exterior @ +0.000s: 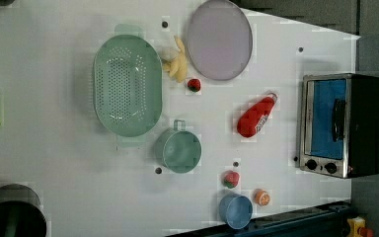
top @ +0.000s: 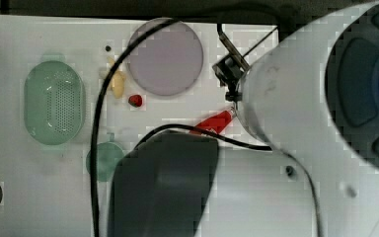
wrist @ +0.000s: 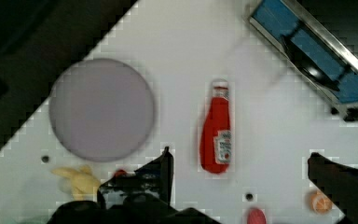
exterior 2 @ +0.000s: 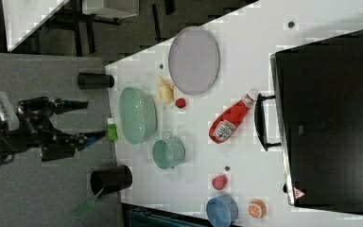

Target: Pick Ketchup from oven and place it on table.

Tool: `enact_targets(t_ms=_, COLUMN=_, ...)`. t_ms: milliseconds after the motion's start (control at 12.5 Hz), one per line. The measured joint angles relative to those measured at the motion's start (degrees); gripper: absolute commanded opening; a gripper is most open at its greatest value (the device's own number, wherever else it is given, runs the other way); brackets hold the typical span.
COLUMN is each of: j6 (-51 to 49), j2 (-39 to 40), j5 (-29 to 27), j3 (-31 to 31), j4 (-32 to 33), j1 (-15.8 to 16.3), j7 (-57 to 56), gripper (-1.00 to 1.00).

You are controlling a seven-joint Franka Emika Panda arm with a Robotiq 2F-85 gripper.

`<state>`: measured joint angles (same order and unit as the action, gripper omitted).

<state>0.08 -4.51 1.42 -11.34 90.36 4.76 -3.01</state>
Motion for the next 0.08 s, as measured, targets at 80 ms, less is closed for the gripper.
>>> enact_targets(t_ms=80, j6=-1.5, j2=0.5, j5=-0.2, j3=-0.4, j4=0.2, j1=-0.1, j7=0.3, gripper=1.00)
